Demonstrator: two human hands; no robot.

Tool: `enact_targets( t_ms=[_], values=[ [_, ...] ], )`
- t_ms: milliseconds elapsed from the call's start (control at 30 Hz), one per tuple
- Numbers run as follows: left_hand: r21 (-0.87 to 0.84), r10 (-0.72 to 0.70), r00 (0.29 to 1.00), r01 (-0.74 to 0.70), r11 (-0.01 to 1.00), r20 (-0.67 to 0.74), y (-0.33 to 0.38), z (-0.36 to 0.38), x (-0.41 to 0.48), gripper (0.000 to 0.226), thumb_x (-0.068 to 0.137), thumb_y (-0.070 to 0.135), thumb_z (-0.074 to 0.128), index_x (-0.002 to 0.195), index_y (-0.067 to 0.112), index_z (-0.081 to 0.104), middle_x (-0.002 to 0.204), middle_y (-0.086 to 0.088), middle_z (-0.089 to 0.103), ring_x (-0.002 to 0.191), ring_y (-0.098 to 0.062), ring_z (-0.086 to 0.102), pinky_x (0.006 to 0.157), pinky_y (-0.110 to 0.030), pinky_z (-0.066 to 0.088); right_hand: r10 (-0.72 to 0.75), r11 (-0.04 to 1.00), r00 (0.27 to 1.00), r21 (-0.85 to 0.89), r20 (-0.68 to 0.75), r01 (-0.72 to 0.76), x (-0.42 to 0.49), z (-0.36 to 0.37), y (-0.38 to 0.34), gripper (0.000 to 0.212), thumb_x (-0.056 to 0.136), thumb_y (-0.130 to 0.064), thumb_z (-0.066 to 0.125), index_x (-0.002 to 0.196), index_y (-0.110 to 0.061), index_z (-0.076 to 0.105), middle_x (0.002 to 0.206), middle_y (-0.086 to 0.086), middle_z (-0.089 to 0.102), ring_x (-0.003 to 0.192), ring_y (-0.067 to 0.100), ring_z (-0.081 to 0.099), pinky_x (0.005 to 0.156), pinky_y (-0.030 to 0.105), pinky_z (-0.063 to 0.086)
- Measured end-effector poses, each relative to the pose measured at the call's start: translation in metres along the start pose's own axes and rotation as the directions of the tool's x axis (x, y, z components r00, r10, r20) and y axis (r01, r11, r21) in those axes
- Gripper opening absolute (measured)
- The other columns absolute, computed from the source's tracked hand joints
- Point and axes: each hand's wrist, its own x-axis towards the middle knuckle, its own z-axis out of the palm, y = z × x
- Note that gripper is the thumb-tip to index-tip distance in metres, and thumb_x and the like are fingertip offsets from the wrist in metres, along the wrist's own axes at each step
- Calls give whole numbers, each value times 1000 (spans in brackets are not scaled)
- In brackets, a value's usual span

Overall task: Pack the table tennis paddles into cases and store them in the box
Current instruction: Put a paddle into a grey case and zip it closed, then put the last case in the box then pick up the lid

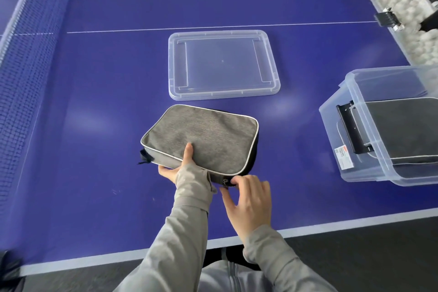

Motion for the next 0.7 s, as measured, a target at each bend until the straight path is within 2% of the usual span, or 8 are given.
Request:
enact_targets(
  t_ms=[167,233,300,367,467,533,600,700],
  values=[
    [43,52,999,-52,998,8,7,-5,1,85,60,38,83,126,42,30,107,0,63,91,-28,64,80,-64,49,-131,991,991,7,-2,131,5,-7,0,17,82,-15,59,66,-10,65,57,-1,56,51,21,53,49,34,43],
    [46,64,998,-64,997,13,10,-9,1,85,60,38,83,127,42,31,102,3,63,83,-24,64,57,-55,55,-143,989,990,31,-5,143,4,-11,2,19,81,-12,58,63,-10,63,55,0,53,48,21,50,45,31,43],
    [55,53,998,-54,997,16,17,-14,-1,82,59,39,83,124,44,33,92,9,61,67,-18,60,35,-40,47,-89,994,996,59,-10,89,3,-18,11,18,80,-10,59,62,-10,61,56,0,53,48,19,50,44,29,41],
    [92,28,999,-30,995,32,22,-19,-3,82,57,41,82,123,47,34,90,10,61,66,-19,58,42,-46,46,-15,998,1000,58,-11,15,6,-24,24,16,77,-9,65,62,-10,60,57,-2,54,49,17,50,44,28,41],
    [181,31,997,-44,982,72,26,-24,-3,82,60,40,83,128,42,37,103,8,63,81,-22,60,63,-60,51,113,991,993,68,19,-114,17,-25,41,18,71,-2,74,63,-9,60,57,-1,55,49,19,51,48,25,39],
    [261,7,992,-39,965,123,27,-31,-6,78,60,44,82,125,46,40,100,8,64,76,-25,62,55,-63,49,233,968,972,93,20,-234,29,-23,53,20,67,3,76,64,-8,59,56,2,56,49,23,52,51,24,36],
    [339,-23,979,-47,940,201,29,-40,-8,76,59,50,81,122,52,40,95,6,66,63,-28,61,41,-54,46,321,940,947,122,-6,-318,41,-24,68,19,67,6,75,66,-6,60,58,6,59,50,25,54,54,23,34],
    [421,-7,954,-125,898,299,33,-49,-2,72,58,49,82,118,55,42,88,4,68,53,-30,60,39,-49,45,358,911,931,190,73,-365,57,-28,86,13,75,0,73,72,-8,63,65,4,65,56,23,57,59,18,38]
  ],
)
